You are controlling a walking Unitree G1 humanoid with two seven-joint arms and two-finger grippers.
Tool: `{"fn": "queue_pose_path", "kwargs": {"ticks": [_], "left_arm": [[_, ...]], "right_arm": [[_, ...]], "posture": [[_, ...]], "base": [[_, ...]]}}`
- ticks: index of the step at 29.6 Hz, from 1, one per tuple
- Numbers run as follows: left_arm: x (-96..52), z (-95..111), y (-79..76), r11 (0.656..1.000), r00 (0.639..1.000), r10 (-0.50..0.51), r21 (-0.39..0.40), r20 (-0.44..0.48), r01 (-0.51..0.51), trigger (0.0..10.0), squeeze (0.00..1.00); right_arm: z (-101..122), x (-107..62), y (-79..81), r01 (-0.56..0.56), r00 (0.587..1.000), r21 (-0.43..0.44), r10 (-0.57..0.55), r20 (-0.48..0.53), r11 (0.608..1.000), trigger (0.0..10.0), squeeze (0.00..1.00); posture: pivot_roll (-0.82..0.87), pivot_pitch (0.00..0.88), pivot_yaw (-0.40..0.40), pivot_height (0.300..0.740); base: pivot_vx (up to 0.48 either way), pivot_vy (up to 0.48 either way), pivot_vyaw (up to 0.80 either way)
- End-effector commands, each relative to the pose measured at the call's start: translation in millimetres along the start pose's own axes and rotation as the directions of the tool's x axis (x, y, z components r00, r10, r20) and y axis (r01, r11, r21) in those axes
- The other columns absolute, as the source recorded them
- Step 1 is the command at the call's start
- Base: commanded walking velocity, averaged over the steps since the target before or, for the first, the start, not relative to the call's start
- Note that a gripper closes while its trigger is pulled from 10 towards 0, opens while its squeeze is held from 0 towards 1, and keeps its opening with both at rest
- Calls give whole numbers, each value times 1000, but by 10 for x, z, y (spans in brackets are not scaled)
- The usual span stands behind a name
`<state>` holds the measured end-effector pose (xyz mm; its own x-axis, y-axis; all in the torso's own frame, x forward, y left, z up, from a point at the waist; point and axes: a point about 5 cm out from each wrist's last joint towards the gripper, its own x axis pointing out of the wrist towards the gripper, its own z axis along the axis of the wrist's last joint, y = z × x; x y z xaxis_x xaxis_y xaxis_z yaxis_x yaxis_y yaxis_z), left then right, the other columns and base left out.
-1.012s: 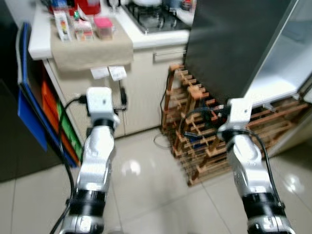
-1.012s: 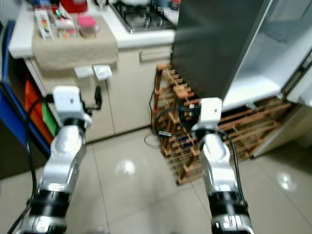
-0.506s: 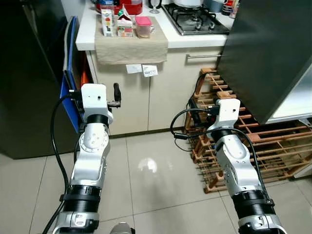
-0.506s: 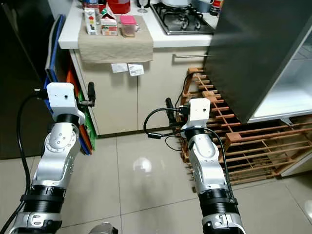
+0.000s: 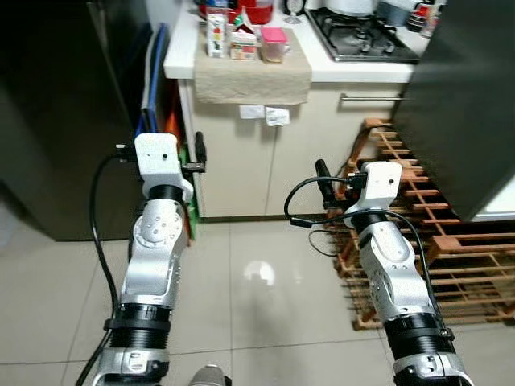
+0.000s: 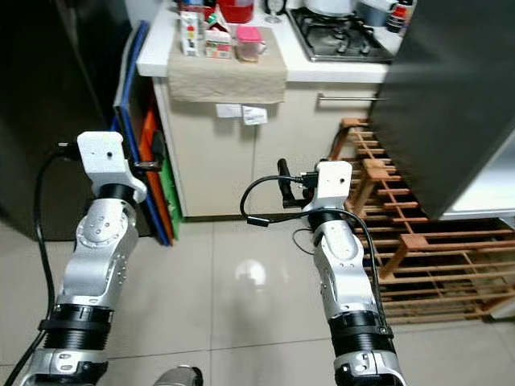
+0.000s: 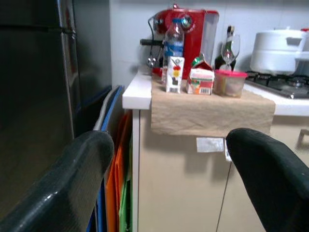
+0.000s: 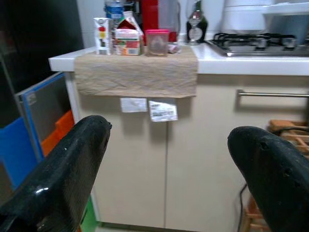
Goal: Restocking fridge
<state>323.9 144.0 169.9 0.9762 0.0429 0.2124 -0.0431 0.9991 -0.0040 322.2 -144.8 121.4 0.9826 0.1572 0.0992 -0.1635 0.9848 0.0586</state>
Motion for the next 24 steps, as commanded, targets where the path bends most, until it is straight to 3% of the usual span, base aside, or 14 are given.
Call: {"fn": "queue_pose_path", "kwargs": {"ticks": [1,10,11,12,13,17,21,24], "left_arm": [[19,51,-13,1000,1000,-7,-18,17,7,10000,0],[127,139,-19,1000,999,-8,-1,45,8,10000,0],[133,134,-47,1000,999,-17,-12,44,18,10000,0],[133,134,-47,1000,999,-17,-12,44,18,10000,0],[138,142,-85,999,998,-32,-24,49,33,10000,0],[150,148,-106,999,998,-35,-39,50,37,10000,0],[162,136,-149,997,998,-45,-63,43,47,10000,0],[143,85,-175,994,998,-52,-90,19,54,10000,0]], "right_arm": [[64,17,-33,36,999,-2,-36,24,999,10000,0],[167,73,-56,72,995,30,-74,74,997,10000,0],[169,77,-125,120,990,23,-121,70,993,10000,776],[169,77,-125,120,990,23,-121,70,993,10000,776],[181,70,-154,140,987,13,-140,77,990,10000,1000],[205,63,-142,139,986,-4,-139,90,990,10000,1000],[237,73,-128,140,986,-127,-128,104,982,10000,1000],[194,88,-137,141,989,-199,-131,60,970,10000,1000]], "posture": [[-64,0,29,740],[-58,0,15,740],[-60,0,7,740],[-60,0,7,740],[-71,0,4,740],[-78,0,5,740],[-89,0,8,740],[-96,0,3,740]], "base": [[480,0,0],[480,0,0],[480,0,0],[480,0,0],[480,0,0],[480,0,0],[480,0,0],[480,0,0]]}}
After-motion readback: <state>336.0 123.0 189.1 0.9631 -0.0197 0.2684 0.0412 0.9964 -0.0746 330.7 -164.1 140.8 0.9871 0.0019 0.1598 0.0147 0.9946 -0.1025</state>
